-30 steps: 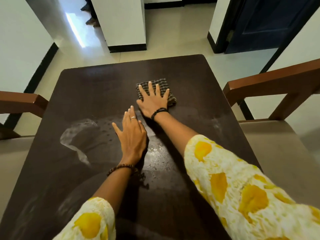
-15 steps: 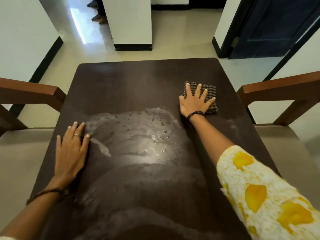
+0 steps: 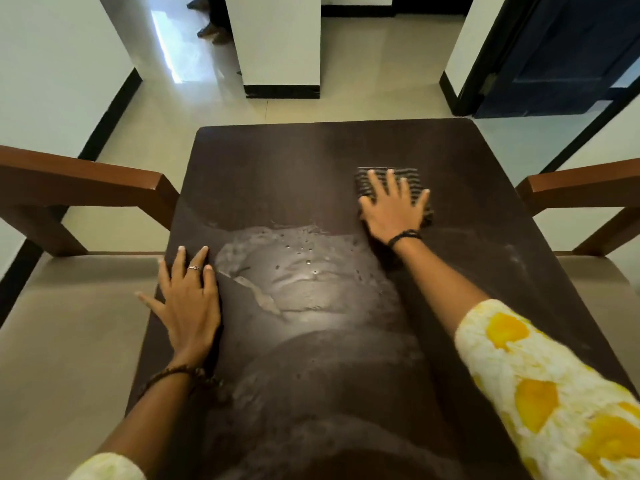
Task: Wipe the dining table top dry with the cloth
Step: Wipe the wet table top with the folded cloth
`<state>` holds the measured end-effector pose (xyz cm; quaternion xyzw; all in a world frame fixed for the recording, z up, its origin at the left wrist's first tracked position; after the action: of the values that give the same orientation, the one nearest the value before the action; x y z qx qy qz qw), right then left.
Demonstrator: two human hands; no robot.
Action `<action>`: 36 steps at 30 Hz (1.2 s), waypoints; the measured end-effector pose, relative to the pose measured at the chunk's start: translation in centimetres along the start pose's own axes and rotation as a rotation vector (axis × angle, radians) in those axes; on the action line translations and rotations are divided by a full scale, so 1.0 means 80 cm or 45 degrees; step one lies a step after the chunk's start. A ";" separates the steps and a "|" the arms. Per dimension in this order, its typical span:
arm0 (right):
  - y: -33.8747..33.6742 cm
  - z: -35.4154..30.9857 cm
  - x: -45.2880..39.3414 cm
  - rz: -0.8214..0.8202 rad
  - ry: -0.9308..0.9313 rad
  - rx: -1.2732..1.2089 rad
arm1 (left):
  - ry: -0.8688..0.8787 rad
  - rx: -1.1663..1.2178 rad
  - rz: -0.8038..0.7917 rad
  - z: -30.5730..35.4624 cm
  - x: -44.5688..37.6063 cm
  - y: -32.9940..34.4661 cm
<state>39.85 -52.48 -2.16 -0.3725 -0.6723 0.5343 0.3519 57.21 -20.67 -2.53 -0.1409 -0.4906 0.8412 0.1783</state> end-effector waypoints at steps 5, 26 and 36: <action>0.005 -0.007 -0.010 -0.035 0.429 -0.066 | -0.139 -0.018 0.011 -0.012 -0.004 -0.004; 0.034 -0.170 -0.014 -0.110 0.022 -0.034 | -0.508 0.702 0.147 -0.089 -0.008 -0.029; 0.082 -0.372 0.037 -0.168 -0.270 0.004 | -0.530 0.774 0.205 -0.088 -0.009 -0.032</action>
<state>65.21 -35.30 -2.94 -0.2684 -0.7278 0.5475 0.3138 61.16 -14.39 -3.61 0.0545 -0.2318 0.9703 0.0418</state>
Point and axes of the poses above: each hand's wrist, its own x-axis away from the middle knuckle, its own y-axis out of the palm, z = x × y, the point moved 10 cm from there along -x, towards the middle knuckle, and after that the axes turned 1 degree about y, right-handed, at the moved point
